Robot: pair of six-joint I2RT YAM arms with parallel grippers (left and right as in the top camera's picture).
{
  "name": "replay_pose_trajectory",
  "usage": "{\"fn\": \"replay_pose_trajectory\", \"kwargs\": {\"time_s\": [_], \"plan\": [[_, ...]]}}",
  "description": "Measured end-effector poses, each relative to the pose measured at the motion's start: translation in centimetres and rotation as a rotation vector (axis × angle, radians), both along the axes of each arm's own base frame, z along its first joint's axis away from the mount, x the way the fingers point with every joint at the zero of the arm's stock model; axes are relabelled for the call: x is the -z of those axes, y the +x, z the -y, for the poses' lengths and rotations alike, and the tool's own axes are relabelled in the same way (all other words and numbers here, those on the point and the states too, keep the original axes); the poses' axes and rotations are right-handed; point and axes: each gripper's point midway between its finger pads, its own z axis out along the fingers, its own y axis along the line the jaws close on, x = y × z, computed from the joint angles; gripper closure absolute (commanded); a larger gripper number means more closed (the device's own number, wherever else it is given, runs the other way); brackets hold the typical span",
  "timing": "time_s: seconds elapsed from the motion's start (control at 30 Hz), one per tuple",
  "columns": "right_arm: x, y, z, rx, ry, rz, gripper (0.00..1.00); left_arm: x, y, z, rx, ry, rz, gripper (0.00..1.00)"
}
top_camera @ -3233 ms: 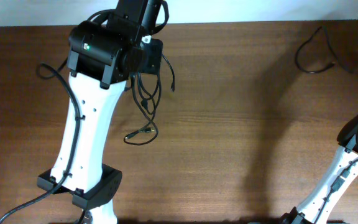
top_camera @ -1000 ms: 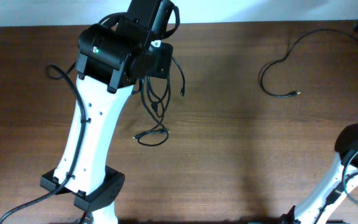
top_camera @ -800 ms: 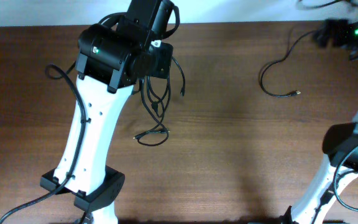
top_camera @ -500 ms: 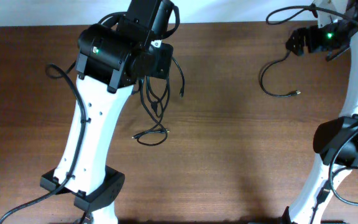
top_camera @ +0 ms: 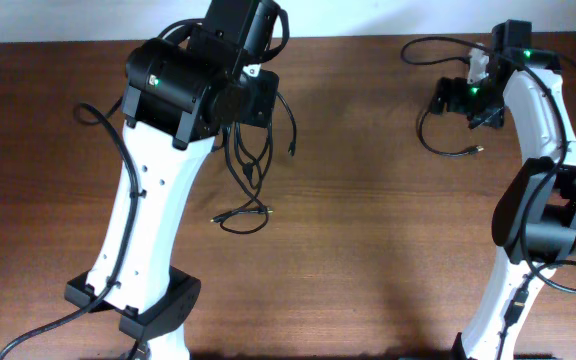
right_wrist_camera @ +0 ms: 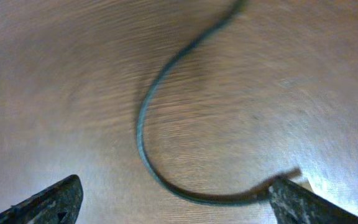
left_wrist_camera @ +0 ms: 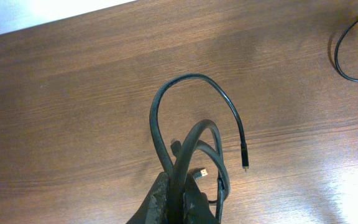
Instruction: Untangle cables
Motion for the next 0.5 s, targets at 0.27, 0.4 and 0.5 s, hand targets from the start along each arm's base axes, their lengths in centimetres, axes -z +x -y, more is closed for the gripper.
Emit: {"fn": "replay_pose_trajectory", "kwargs": {"time_s": [0.27, 0.4, 0.5], "plan": [[0.1, 0.2, 0.9, 0.378, 0.024, -0.034, 0.12, 0.0, 0.0, 0.0, 0.006, 0.004, 0.000, 1.00], [0.3, 0.8, -1.4, 0.497, 0.028, -0.024, 0.12, 0.0, 0.0, 0.0, 0.006, 0.004, 0.000, 1.00], [0.9, 1.4, -4.3, 0.513, 0.044, -0.004, 0.11, 0.0, 0.0, 0.0, 0.006, 0.004, 0.000, 1.00]]}}
